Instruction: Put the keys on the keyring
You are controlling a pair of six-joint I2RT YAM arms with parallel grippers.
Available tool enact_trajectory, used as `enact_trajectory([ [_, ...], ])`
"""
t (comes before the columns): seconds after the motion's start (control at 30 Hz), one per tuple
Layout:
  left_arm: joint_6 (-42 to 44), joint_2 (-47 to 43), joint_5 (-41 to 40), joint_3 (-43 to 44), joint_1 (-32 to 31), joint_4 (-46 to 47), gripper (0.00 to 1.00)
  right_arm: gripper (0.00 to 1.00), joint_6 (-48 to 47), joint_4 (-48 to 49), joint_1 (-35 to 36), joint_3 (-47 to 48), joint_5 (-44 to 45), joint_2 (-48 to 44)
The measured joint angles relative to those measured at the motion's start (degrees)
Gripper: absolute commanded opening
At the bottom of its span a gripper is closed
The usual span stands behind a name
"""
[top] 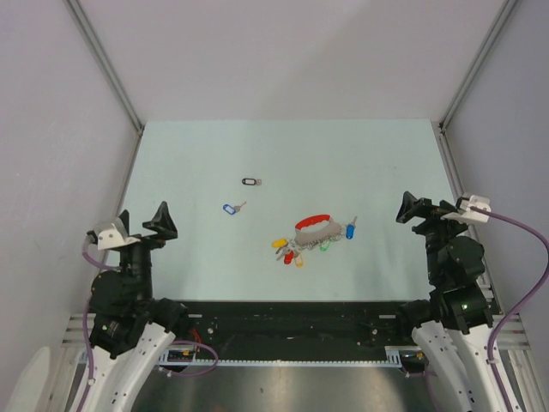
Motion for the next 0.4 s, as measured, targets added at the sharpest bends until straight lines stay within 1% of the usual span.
enact_trajectory([
  [0.17, 0.0, 0.0, -0.3, -0.6, 0.9, 0.2, 1.00, 1.00, 0.0, 0.0, 0.0, 0.0, -0.6, 2.2],
  [0.4, 0.0, 0.1, -0.1, -1.8, 2.5, 1.5, 1.00, 1.00, 0.0, -0.3, 0.0, 0.0, -1.3, 2.2],
])
